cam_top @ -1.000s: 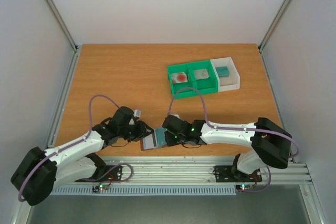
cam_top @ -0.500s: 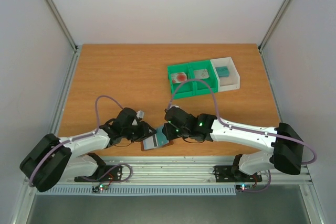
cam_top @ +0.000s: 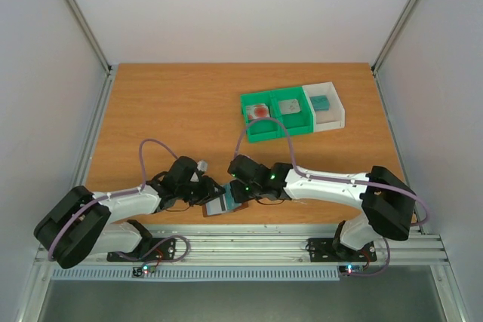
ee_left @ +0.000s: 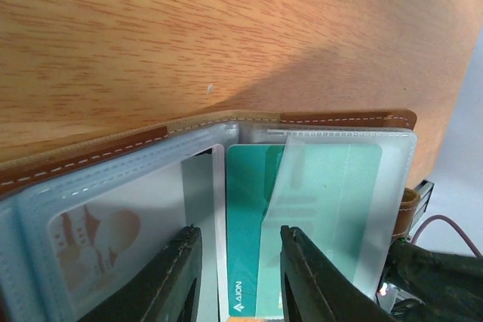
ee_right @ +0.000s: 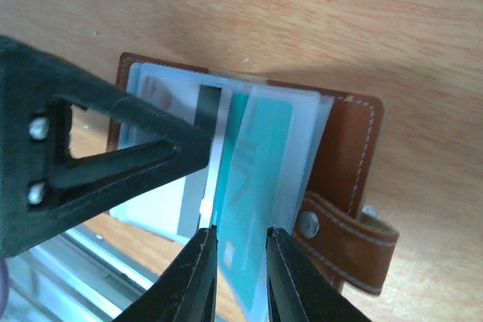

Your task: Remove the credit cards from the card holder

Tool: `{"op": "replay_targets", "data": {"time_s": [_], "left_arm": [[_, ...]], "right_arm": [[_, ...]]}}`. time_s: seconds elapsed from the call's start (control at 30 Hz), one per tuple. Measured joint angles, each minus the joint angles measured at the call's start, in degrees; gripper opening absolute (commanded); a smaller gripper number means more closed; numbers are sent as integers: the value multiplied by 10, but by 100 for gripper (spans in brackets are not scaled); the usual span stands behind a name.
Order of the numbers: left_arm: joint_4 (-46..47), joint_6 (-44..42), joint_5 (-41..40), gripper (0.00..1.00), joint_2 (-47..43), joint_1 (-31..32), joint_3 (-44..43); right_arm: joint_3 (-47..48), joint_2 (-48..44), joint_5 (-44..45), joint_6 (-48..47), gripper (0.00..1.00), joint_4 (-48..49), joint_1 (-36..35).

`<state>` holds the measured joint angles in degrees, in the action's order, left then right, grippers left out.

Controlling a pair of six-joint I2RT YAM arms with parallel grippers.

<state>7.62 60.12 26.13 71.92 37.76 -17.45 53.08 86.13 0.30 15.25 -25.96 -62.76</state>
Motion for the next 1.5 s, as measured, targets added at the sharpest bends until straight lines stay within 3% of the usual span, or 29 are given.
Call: {"op": "replay_targets", "data": {"time_s": [0.3, 0.83, 1.2, 1.5], "left_arm": [[-4, 2, -5, 31, -4, 0, 0], [6, 7, -15, 30, 4, 0, 0], [73, 19, 1, 18, 57, 0, 0], [76, 24, 0, 0, 62, 0, 0]], "right_arm": [[-23, 26, 1, -1, 13, 21, 25], [-50, 68, 1, 3, 12, 53, 33], [-53, 68, 1, 7, 12, 59, 34], [-58, 68, -10, 10, 12, 76, 34]]}}
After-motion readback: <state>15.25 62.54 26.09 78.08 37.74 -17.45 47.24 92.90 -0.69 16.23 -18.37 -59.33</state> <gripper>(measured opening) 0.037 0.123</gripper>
